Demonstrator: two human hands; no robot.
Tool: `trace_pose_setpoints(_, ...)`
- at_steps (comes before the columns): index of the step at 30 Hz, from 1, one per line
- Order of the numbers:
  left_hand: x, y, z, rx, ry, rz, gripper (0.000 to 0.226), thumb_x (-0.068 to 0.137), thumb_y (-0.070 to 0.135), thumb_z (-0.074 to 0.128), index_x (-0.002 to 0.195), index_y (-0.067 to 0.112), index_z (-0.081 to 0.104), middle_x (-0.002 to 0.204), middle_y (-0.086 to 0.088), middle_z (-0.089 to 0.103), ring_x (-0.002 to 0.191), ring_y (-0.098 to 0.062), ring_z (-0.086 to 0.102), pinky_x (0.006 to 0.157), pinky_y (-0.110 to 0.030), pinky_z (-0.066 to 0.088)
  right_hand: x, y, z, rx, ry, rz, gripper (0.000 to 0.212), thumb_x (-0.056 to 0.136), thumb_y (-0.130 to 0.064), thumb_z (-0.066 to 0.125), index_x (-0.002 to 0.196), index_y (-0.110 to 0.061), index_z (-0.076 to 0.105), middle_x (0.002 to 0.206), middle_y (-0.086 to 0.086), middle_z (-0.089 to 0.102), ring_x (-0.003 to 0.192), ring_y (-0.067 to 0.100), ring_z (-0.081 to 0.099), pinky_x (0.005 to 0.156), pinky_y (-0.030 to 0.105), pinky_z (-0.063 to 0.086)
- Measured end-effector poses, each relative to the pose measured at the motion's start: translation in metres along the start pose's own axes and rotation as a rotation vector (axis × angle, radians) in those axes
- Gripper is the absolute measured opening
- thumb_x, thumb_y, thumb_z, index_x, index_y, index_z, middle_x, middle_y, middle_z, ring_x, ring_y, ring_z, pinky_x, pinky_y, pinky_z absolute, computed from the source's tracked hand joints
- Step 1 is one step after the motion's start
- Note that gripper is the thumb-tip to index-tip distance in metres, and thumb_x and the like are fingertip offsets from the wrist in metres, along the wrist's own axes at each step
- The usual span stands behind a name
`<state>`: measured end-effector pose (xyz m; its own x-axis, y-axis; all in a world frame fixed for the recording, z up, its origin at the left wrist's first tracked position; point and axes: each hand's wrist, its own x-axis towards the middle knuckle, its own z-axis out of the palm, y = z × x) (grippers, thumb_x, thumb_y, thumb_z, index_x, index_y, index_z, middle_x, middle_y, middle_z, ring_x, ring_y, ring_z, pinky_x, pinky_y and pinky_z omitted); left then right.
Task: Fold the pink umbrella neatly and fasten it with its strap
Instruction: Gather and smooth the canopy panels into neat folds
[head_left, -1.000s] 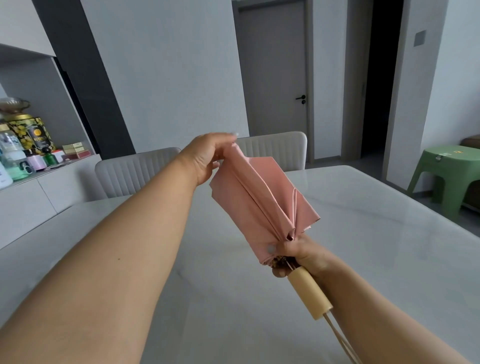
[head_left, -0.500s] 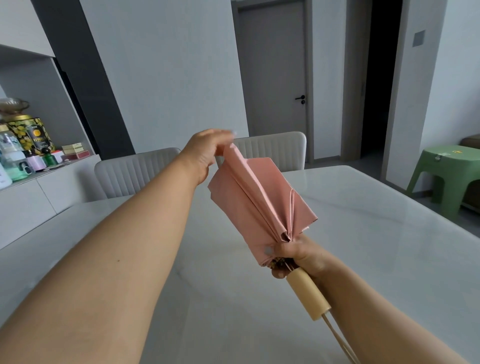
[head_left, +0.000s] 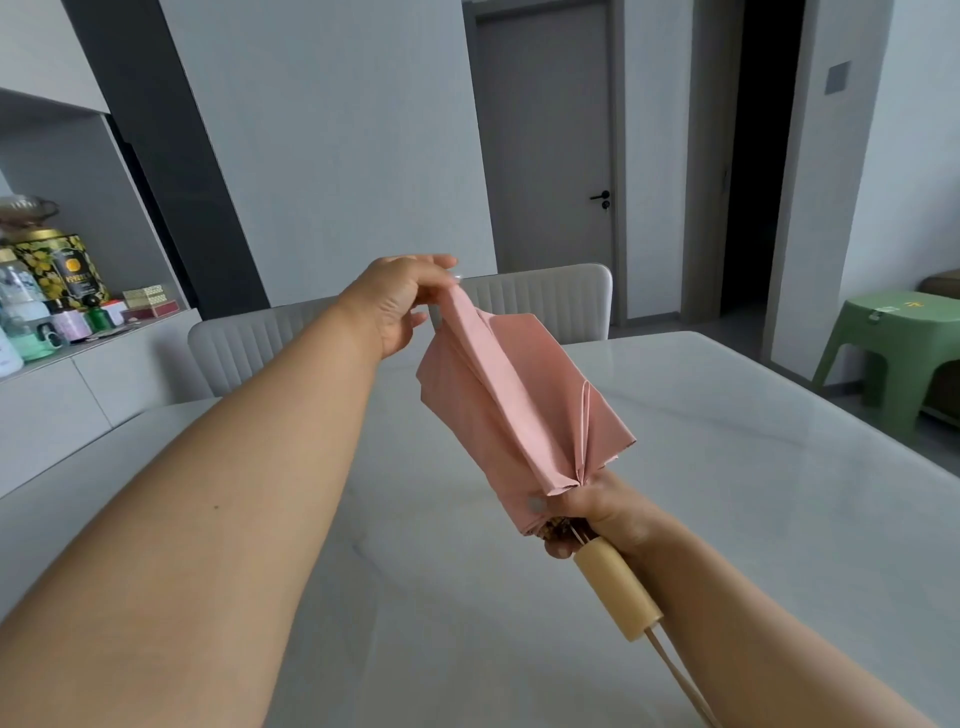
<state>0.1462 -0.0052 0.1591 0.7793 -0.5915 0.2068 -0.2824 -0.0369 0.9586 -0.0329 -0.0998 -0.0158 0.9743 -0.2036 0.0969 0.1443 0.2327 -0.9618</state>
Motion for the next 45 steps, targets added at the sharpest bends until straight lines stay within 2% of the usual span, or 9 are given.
trace_pose_setpoints(4, 0.0, -0.002, -0.006, 0.008, 0.065, -0.046, 0.024, 0.082, 0.025, 0.062, 0.104, 0.017, 0.069, 0.056, 0.009, 0.056, 0.065, -0.01, 0.05, 0.076, -0.033, 0.034, 0.0, 0.0, 0.0, -0.027, 0.002, 0.001, 0.031, 0.057, -0.007, 0.073, 0.084, -0.004, 0.058, 0.063, 0.009, 0.058, 0.054, 0.021, 0.052, 0.044, 0.025, 0.041)
trace_pose_setpoints(6, -0.001, -0.001, -0.006, 0.085, 0.101, -0.047, 0.035, 0.08, 0.033, 0.064, 0.111, 0.018, 0.067, 0.064, 0.006, 0.053, 0.066, -0.012, 0.045, 0.067, -0.03, 0.035, 0.0, 0.001, 0.001, -0.031, -0.005, -0.004, 0.025, 0.062, -0.003, 0.067, 0.086, -0.004, 0.058, 0.063, 0.009, 0.058, 0.054, 0.02, 0.053, 0.045, 0.026, 0.042)
trace_pose_setpoints(8, -0.007, 0.0, -0.001, 0.252, 0.106, -0.019, 0.024, 0.085, 0.038, 0.063, 0.105, 0.025, 0.065, 0.075, 0.006, 0.048, 0.069, -0.011, 0.041, 0.064, -0.027, 0.036, 0.0, 0.002, 0.001, -0.028, -0.005, 0.002, 0.028, 0.063, -0.003, 0.067, 0.089, -0.004, 0.058, 0.065, 0.009, 0.058, 0.056, 0.021, 0.052, 0.045, 0.026, 0.042)
trace_pose_setpoints(14, -0.032, -0.009, 0.017, 0.498, -0.117, -0.034, 0.022, 0.094, 0.03, 0.052, 0.109, 0.023, 0.067, 0.08, 0.0, 0.055, 0.063, -0.017, 0.054, 0.07, -0.033, 0.053, 0.002, 0.002, 0.001, -0.003, 0.012, -0.001, 0.031, 0.063, -0.004, 0.069, 0.092, -0.006, 0.058, 0.068, 0.009, 0.057, 0.06, 0.022, 0.051, 0.044, 0.025, 0.041)
trace_pose_setpoints(20, -0.034, -0.036, 0.015, 0.092, -0.039, -0.133, 0.004, 0.084, 0.01, 0.066, 0.087, 0.01, 0.068, 0.079, -0.007, 0.069, 0.067, -0.02, 0.066, 0.058, -0.024, 0.053, 0.002, 0.001, -0.002, 0.067, -0.062, -0.078, 0.061, 0.046, -0.035, 0.093, 0.093, -0.009, 0.063, 0.072, 0.007, 0.061, 0.061, 0.017, 0.055, 0.044, 0.023, 0.041)
trace_pose_setpoints(24, -0.043, -0.057, 0.024, -0.037, -0.01, -0.06, 0.043, 0.078, -0.005, 0.073, 0.118, 0.005, 0.058, 0.106, -0.013, 0.064, 0.091, -0.024, 0.066, 0.076, -0.031, 0.056, 0.005, 0.001, -0.001, 0.168, -0.087, -0.099, 0.088, 0.038, -0.058, 0.091, 0.102, -0.008, 0.058, 0.071, 0.005, 0.062, 0.063, 0.016, 0.055, 0.044, 0.022, 0.042)
trace_pose_setpoints(28, -0.053, -0.071, 0.028, -0.067, 0.029, 0.037, 0.065, 0.079, -0.009, 0.071, 0.137, 0.007, 0.048, 0.116, -0.002, 0.057, 0.107, -0.022, 0.062, 0.086, -0.033, 0.056, 0.002, -0.002, 0.0, 0.227, -0.042, -0.053, 0.077, 0.033, -0.067, 0.087, 0.084, -0.01, 0.079, 0.068, 0.001, 0.068, 0.058, 0.013, 0.055, 0.042, 0.021, 0.042)
trace_pose_setpoints(38, -0.061, -0.098, 0.028, -0.357, 0.057, 0.064, 0.052, 0.088, -0.006, 0.062, 0.135, 0.015, 0.056, 0.127, -0.005, 0.062, 0.112, -0.022, 0.064, 0.088, -0.036, 0.057, 0.009, 0.001, 0.006, 0.456, 0.092, 0.034, 0.094, 0.025, -0.06, 0.092, 0.097, -0.008, 0.059, 0.068, 0.006, 0.064, 0.052, 0.016, 0.059, 0.037, 0.022, 0.041)
trace_pose_setpoints(45, -0.077, -0.12, 0.048, -0.463, 0.127, -0.056, 0.034, 0.09, -0.003, 0.062, 0.112, 0.022, 0.069, 0.125, -0.009, 0.066, 0.107, -0.026, 0.068, 0.09, -0.044, 0.056, 0.007, 0.003, 0.002, 0.362, 0.12, -0.004, 0.06, 0.048, -0.023, 0.085, 0.098, -0.003, 0.059, 0.071, 0.011, 0.064, 0.055, 0.018, 0.061, 0.038, 0.022, 0.041)
